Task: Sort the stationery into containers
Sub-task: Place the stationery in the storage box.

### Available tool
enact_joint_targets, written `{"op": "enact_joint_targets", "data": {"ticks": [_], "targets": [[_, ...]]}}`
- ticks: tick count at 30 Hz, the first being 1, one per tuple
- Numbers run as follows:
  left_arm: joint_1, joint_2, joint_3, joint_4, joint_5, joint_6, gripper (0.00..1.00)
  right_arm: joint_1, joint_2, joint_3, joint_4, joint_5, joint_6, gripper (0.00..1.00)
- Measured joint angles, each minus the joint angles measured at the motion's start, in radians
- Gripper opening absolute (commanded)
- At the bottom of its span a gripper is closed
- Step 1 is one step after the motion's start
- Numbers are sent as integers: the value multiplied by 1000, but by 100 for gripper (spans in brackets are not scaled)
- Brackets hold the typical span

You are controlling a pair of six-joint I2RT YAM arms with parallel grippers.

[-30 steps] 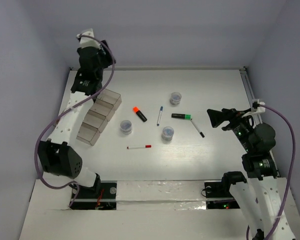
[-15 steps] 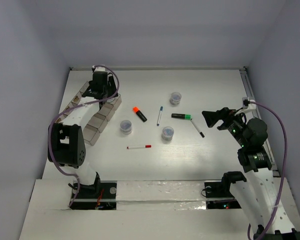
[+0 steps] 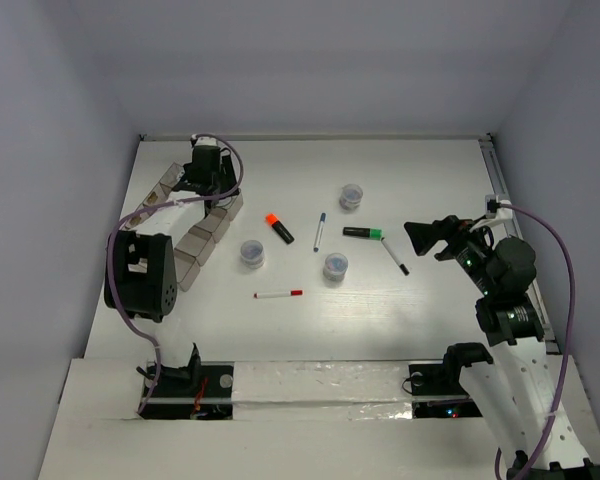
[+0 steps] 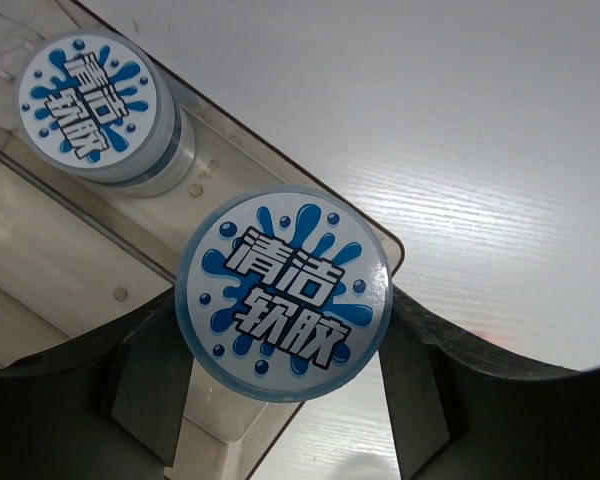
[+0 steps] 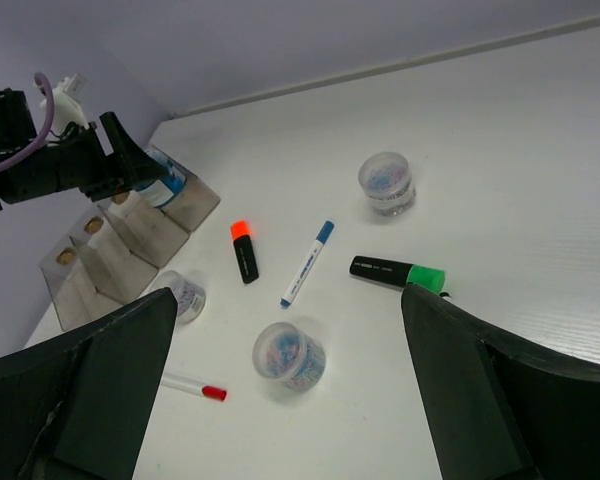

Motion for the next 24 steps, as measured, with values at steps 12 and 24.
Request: {"op": "enact_joint_targets", "data": {"ticks": [12, 24], "targets": [[0, 23, 23, 40, -18, 19, 68, 0, 0, 0, 0, -1, 0, 100], [0, 19, 25, 56, -38, 22, 99, 0, 0, 0, 0, -1, -11, 100]]}}
